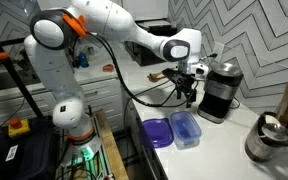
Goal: Remove the lid from the container to the right, remove the packet inside then stack it with the container to the left
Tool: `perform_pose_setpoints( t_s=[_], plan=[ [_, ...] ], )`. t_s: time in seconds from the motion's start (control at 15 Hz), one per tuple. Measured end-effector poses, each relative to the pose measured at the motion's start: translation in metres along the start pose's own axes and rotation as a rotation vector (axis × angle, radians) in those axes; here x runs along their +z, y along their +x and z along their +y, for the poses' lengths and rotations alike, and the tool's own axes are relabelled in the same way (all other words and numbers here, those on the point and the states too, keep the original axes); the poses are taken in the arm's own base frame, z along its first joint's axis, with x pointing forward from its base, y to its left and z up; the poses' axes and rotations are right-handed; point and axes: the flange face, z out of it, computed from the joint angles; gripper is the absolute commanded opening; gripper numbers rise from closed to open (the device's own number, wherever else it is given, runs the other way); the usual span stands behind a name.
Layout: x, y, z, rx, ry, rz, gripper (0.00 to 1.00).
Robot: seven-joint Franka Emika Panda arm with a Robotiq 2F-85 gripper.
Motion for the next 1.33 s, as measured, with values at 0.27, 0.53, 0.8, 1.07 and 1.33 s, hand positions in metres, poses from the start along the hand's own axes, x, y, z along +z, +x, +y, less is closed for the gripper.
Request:
perform_pose_setpoints(
  t_s=[0.27,0.53,0.8,1.07,1.33],
  plan=[
    [0.011,0.000,0.006,0.018,0.020,0.029,0.98],
    [0.025,-0.005,0.014,0.084,0.104,0.022,1.00],
    [0.032,-0.009,0.021,0.130,0.152,0.010,0.67],
    [0.034,-0.010,0.028,0.146,0.159,0.008,0.32],
    [0.035,-0.011,0.030,0.151,0.160,0.007,0.55]
  ],
)
